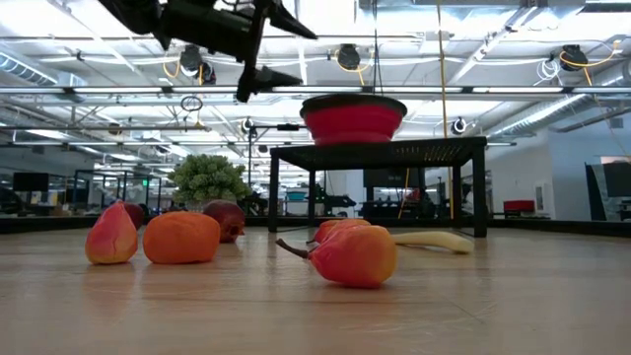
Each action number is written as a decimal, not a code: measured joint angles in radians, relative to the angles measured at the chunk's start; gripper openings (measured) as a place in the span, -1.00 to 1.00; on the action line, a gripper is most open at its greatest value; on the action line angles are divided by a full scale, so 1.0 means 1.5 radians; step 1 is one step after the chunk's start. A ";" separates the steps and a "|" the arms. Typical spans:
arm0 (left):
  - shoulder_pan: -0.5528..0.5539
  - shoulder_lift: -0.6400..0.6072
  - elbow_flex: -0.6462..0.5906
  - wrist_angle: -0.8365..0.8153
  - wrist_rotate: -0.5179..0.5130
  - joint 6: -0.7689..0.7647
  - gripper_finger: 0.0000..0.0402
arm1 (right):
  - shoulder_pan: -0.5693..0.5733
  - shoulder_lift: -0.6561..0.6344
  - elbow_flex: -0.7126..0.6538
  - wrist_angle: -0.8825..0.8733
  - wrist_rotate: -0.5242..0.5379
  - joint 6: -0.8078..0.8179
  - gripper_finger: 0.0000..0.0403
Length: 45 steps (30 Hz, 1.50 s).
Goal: Pick & Place Fruit
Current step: Put the green kiwi into the red strainer bowl on the shelf
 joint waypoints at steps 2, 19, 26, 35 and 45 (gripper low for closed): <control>-0.009 -0.023 0.000 -0.040 -0.022 0.004 0.76 | 0.000 0.000 0.000 0.000 0.000 0.000 0.55; -0.183 -0.196 0.000 -0.375 -0.339 -0.018 0.76 | 0.000 0.006 0.000 0.001 -0.002 -0.030 0.56; -0.211 -0.201 -0.035 -0.340 -0.307 0.046 0.76 | 0.000 0.014 0.000 0.002 -0.017 -0.036 0.56; -0.180 -0.324 -0.241 -0.053 -0.166 0.105 0.76 | 0.000 0.028 0.000 0.008 -0.002 -0.034 0.56; -0.124 -0.497 -0.378 -0.014 -0.085 0.140 0.76 | 0.000 0.066 0.000 0.072 0.004 -0.033 0.56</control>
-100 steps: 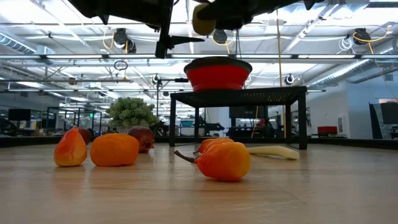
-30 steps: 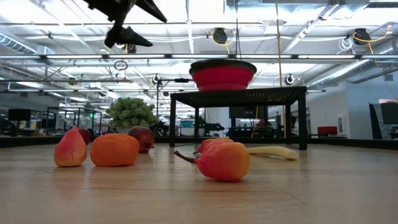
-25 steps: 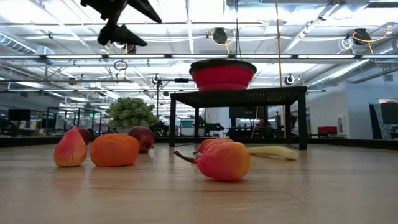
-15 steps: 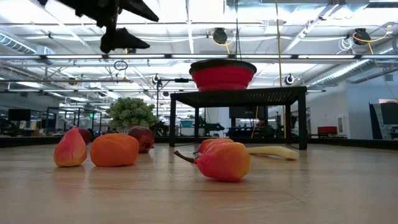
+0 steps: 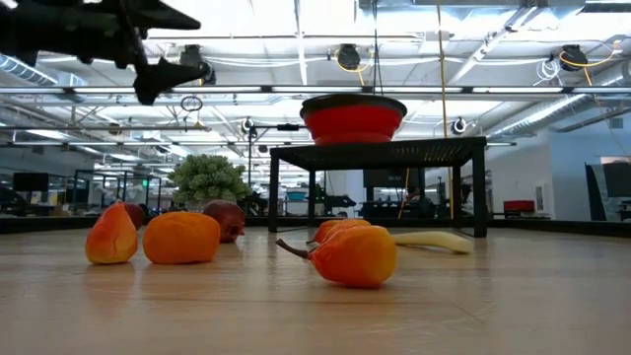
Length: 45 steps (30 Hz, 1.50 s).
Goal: Pick & Place Fruit
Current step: Put the green kiwi into the red strainer bowl on the shelf
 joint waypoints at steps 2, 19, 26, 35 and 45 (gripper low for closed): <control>0.008 -0.030 -0.019 -0.001 0.007 0.003 0.76 | 0.000 0.012 0.000 0.014 0.000 0.003 0.56; 0.052 -0.147 -0.117 -0.006 0.055 -0.020 0.76 | -0.020 0.082 0.000 0.145 0.282 0.226 0.56; 0.062 -0.147 -0.118 -0.018 0.056 -0.002 0.76 | -0.046 0.082 0.000 0.146 0.430 0.403 0.56; 0.062 -0.147 -0.118 -0.018 0.082 0.003 0.76 | -0.072 0.082 0.000 0.143 0.435 0.402 0.56; 0.062 -0.147 -0.118 -0.018 0.091 0.013 0.76 | -0.104 0.082 0.000 0.017 0.437 0.018 0.56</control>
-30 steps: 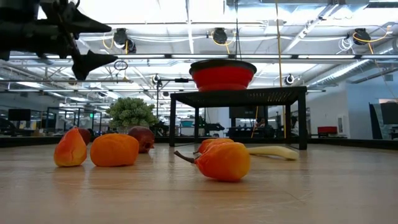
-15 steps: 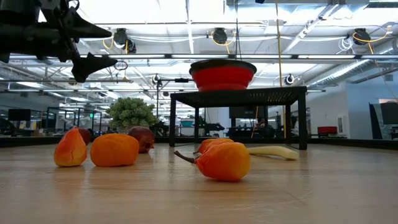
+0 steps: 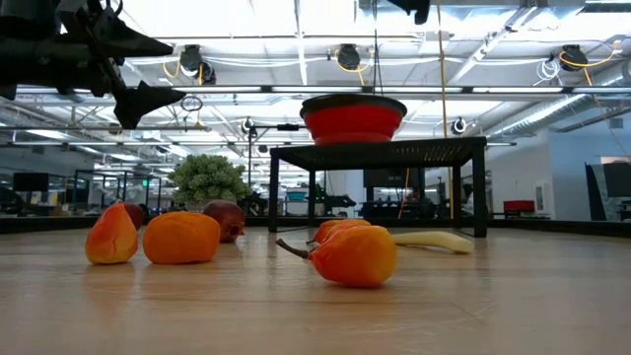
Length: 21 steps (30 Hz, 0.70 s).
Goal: Pick & Place Fruit
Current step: Put the green kiwi into the red strainer bowl on the shelf
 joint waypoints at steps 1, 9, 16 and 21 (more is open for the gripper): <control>0.000 0.000 0.000 0.000 0.000 0.000 0.76 | -0.004 0.000 0.000 -0.010 0.005 -0.042 0.56; 0.000 0.000 0.000 0.000 -0.001 0.001 0.76 | -0.020 0.017 0.000 -0.028 0.067 -0.288 0.56; 0.000 0.000 0.000 -0.001 -0.003 0.003 0.76 | -0.048 0.088 0.056 -0.098 0.067 -0.284 0.56; 0.000 0.000 0.000 -0.001 -0.003 0.002 0.76 | -0.070 0.154 0.164 -0.264 0.066 -0.276 0.60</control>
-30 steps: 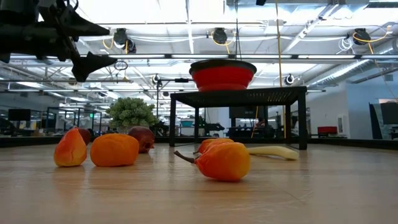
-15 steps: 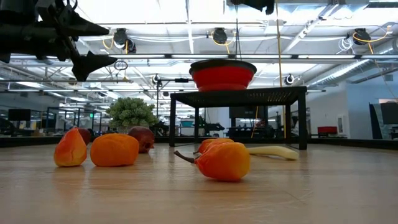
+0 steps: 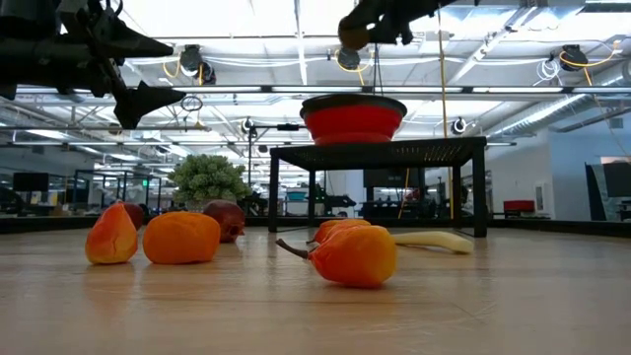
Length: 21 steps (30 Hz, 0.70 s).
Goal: Pick & Place Fruit
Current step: Put the green kiwi into the red strainer bowl on the shelf
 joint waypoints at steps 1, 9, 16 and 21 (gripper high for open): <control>0.000 0.000 0.000 0.000 0.000 0.000 0.76 | -0.005 0.013 0.020 -0.033 0.000 0.006 0.60; 0.000 0.001 0.000 -0.001 0.000 0.007 0.76 | -0.038 0.086 0.112 -0.215 -0.002 0.077 0.61; 0.000 0.001 0.000 -0.004 0.000 0.040 0.76 | -0.059 0.117 0.116 -0.279 -0.046 0.161 0.61; 0.000 0.001 0.000 -0.012 -0.001 0.050 0.76 | -0.063 0.119 0.116 -0.289 -0.051 0.171 0.61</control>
